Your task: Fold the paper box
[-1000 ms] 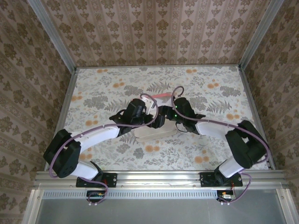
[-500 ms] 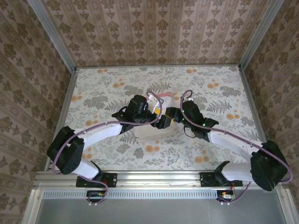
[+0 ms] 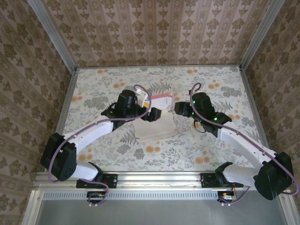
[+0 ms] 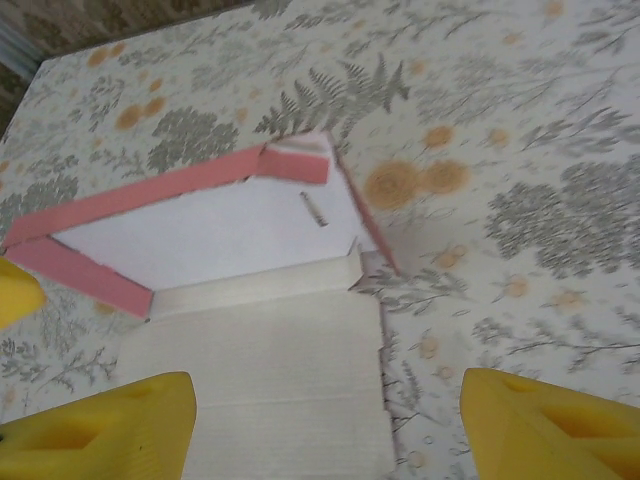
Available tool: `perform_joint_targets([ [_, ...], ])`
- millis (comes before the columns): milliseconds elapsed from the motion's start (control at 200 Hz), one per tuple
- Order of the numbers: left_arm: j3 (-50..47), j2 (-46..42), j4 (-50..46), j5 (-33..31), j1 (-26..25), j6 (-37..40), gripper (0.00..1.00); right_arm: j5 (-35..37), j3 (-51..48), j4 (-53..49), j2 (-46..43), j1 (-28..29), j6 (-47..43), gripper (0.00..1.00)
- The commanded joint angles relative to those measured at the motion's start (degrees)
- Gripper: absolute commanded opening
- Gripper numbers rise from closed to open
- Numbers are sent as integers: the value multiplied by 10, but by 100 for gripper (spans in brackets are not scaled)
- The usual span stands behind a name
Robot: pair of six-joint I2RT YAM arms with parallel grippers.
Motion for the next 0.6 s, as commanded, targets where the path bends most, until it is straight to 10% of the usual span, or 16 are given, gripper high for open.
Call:
perform_joint_targets([
  [0, 34, -11, -75, -42, 5, 29, 100, -46, 43, -50, 2, -23, -48, 72],
  [595, 275, 155, -243, -134, 33, 118, 100, -167, 238, -53, 278, -102, -134, 65],
])
